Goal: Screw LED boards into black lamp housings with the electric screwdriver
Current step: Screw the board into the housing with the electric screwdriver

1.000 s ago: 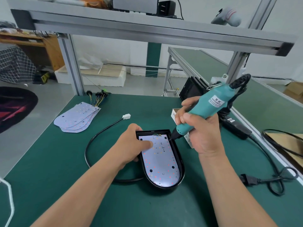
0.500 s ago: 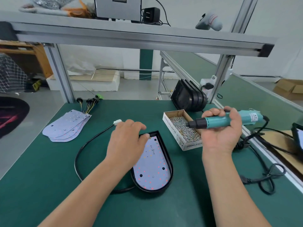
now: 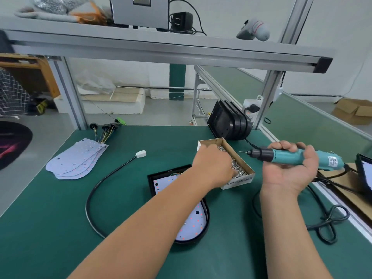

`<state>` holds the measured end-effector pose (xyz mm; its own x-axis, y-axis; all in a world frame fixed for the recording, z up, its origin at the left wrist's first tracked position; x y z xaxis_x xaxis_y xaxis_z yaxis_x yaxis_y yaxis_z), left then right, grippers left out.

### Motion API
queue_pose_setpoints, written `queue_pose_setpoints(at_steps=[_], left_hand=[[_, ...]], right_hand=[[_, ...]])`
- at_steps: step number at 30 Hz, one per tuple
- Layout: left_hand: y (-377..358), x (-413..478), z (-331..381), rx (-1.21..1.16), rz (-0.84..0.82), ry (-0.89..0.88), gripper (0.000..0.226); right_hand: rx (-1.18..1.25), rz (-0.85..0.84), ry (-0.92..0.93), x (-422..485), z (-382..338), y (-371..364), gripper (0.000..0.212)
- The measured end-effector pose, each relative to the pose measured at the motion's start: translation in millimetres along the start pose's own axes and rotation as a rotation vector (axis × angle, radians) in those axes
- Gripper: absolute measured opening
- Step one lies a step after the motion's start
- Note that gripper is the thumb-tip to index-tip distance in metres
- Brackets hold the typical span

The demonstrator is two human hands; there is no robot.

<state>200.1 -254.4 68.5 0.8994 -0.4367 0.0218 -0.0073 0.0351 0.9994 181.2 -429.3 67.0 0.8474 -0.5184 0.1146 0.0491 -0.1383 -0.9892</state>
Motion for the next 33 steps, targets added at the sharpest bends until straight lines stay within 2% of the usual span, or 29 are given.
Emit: queue_pose_setpoints(at_steps=[7,12,17,20,23,28,33], left_hand=[[-1.7,9.1,6.4,-0.021,-0.063,0.099,0.025],[-9.1,7.2,3.4,-0.083,-0.046,0.117,0.032],[-6.4,6.0,-6.9,-0.259,-0.011,0.118,0.047],[1.0,-3.5,-11.0,-0.328,0.012,0.105,0.034],[13.0,-19.8,-21.8,-0.485,0.069,0.1,0.016],[26.7,-71.7,-61.8,-0.874,0.219,0.155,0.015],[15.5,-126.5,-97.1,-1.134,0.246,0.18,0.014]], right_hand=[[-0.016,0.015,-0.009,3.3,0.6,3.5,0.014],[-0.019,0.015,-0.014,2.4,1.4,3.2,0.002],[-0.032,-0.002,-0.022,-0.1,4.1,-0.4,0.005],[-0.029,-0.001,-0.034,-2.4,5.6,-2.5,0.005],[-0.016,-0.006,-0.053,-5.6,9.8,-6.9,0.005],[-0.075,-0.052,-0.118,-22.6,31.0,-19.8,0.004],[-0.172,-0.15,-0.234,-51.3,65.4,-33.3,0.002]])
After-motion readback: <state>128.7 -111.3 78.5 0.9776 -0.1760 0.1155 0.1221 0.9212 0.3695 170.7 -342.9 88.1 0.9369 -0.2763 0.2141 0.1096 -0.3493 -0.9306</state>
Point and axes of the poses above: each hand's wrist, its own x-axis towards the middle knuckle, its own y-axis out of the back of the hand, z = x × y, the point moved 7 cm from there along x, towards the middle knuckle, and after that the axes turned 3 degrees about -z, right-handed, at the moved point
